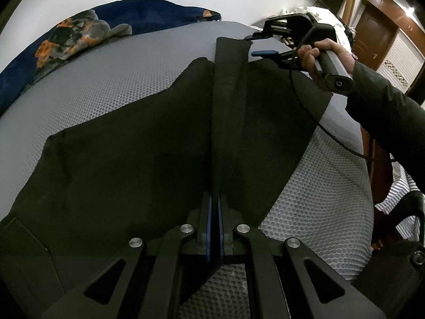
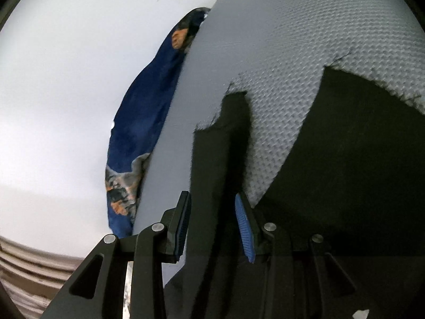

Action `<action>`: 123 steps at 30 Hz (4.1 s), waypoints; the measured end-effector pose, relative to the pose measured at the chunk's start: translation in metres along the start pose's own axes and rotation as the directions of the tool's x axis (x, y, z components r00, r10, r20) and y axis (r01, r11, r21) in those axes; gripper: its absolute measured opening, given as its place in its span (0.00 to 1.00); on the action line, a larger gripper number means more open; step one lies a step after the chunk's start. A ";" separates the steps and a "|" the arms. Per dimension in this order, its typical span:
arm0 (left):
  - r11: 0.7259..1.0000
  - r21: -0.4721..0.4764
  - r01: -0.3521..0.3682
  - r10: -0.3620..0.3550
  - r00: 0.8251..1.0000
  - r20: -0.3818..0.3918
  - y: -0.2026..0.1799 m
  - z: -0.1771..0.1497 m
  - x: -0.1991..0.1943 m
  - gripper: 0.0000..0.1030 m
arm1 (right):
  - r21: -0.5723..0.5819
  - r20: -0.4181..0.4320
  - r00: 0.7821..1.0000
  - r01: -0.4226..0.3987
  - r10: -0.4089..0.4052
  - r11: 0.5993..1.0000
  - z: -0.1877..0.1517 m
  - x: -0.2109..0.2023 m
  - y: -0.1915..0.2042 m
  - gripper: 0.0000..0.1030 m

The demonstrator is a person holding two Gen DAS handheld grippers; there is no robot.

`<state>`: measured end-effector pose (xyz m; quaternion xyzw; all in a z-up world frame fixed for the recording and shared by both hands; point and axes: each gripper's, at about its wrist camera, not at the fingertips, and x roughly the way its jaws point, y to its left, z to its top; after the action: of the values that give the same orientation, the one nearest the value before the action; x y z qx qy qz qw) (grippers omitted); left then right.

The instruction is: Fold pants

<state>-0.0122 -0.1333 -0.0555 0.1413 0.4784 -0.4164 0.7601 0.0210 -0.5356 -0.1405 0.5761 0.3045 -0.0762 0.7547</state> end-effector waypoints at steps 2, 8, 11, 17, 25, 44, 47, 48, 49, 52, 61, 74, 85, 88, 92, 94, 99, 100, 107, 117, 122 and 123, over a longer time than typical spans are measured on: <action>1.000 -0.003 -0.004 0.004 1.000 -0.003 0.000 0.000 0.001 0.04 | 0.003 0.014 1.000 0.007 -0.007 1.000 0.003 -0.002 -0.002 0.33; 1.000 -0.007 -0.013 0.013 1.000 -0.014 0.000 0.000 0.003 0.04 | 0.039 0.033 0.999 0.029 -0.030 0.999 0.029 0.009 -0.009 0.33; 1.000 -0.013 -0.015 0.015 1.000 -0.018 0.000 0.001 0.004 0.04 | 0.041 0.035 0.999 0.023 -0.025 0.999 0.037 0.015 -0.007 0.29; 1.000 -0.025 -0.016 0.015 0.999 -0.031 0.003 0.001 0.008 0.04 | -0.027 0.021 0.999 0.030 -0.029 0.999 0.041 0.014 0.009 0.18; 0.999 -0.035 -0.013 0.011 0.999 -0.041 0.007 0.000 0.011 0.04 | -0.086 -0.015 0.996 0.092 -0.094 0.992 0.038 0.031 0.017 0.18; 1.000 0.028 -0.005 0.006 0.999 -0.038 -0.016 0.000 0.009 0.05 | -0.238 0.233 0.883 0.458 -0.407 0.857 -0.014 -0.129 -0.013 0.04; 0.998 0.063 -0.007 0.011 0.998 -0.063 -0.024 -0.002 0.015 0.05 | -0.185 0.208 0.865 0.494 -0.457 0.850 -0.022 -0.142 -0.049 0.03; 0.997 0.071 -0.001 0.006 0.997 -0.074 -0.026 -0.003 0.017 0.06 | -0.170 0.201 0.858 0.506 -0.473 0.846 -0.026 -0.143 -0.061 0.03; 0.997 0.077 0.000 0.006 0.997 -0.081 -0.027 -0.004 0.018 0.06 | -0.160 0.198 0.854 0.512 -0.481 0.844 -0.029 -0.145 -0.069 0.03; 0.995 0.095 -0.002 0.011 0.995 -0.099 -0.032 -0.007 0.020 0.06 | -0.149 0.194 0.847 0.524 -0.495 0.839 -0.035 -0.145 -0.083 0.02; 0.991 0.130 0.014 -0.002 0.996 -0.092 -0.034 -0.010 0.015 0.06 | -0.171 0.233 0.835 0.539 -0.498 0.825 -0.037 -0.150 -0.076 0.02; 0.990 0.136 0.039 -0.024 0.994 -0.108 -0.029 -0.006 0.017 0.06 | -0.173 0.247 0.797 0.595 -0.551 0.785 -0.042 -0.145 -0.080 0.02; 0.993 0.073 0.090 -0.085 0.994 -0.067 -0.015 -0.006 -0.002 0.33 | -0.193 0.254 0.797 0.597 -0.548 0.778 -0.040 -0.152 -0.068 0.46; 0.995 0.037 0.092 -0.092 0.996 -0.001 -0.004 -0.004 -0.021 0.38 | -0.202 0.290 0.789 0.604 -0.542 0.771 -0.042 -0.160 -0.053 0.46; 0.995 -0.075 0.068 -0.061 0.993 0.101 0.030 -0.002 -0.048 0.43 | -0.256 0.327 0.797 0.593 -0.508 0.764 -0.046 -0.159 -0.024 0.46; 0.987 -0.157 0.022 0.000 0.991 0.135 0.054 -0.004 -0.058 0.44 | -0.315 0.320 0.818 0.567 -0.477 0.761 -0.052 -0.148 -0.003 0.46; 0.933 -0.337 -0.124 0.182 0.972 0.148 0.108 -0.016 -0.079 0.44 | -0.527 0.182 0.908 0.415 -0.378 0.742 -0.080 -0.088 0.055 0.46; 0.917 -0.371 -0.149 0.214 0.967 0.140 0.119 -0.021 -0.084 0.44 | -0.577 0.138 0.923 0.370 -0.360 0.728 -0.090 -0.071 0.069 0.46; 0.828 -0.509 -0.236 0.316 0.946 0.077 0.161 -0.062 -0.095 0.44 | -0.831 -0.107 0.931 0.109 -0.349 0.546 -0.172 0.037 0.145 0.46; 0.790 -0.550 -0.270 0.342 0.939 0.030 0.177 -0.090 -0.101 0.44 | -0.872 -0.434 0.818 -0.274 -0.379 0.406 -0.281 0.146 0.214 0.46; 0.789 -0.562 -0.248 0.322 0.946 0.035 0.183 -0.094 -0.099 0.44 | -0.871 -0.474 0.764 -0.334 -0.437 0.360 -0.303 0.175 0.217 0.46; 0.792 -0.558 -0.249 0.323 0.946 0.035 0.183 -0.094 -0.099 0.44 | -0.869 -0.482 0.751 -0.344 -0.450 0.356 -0.308 0.182 0.217 0.46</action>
<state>0.0520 0.0856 -0.0528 -0.0376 0.5002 -0.1508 0.8518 0.1540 -0.1403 -0.1077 0.0175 0.5553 0.2909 0.7789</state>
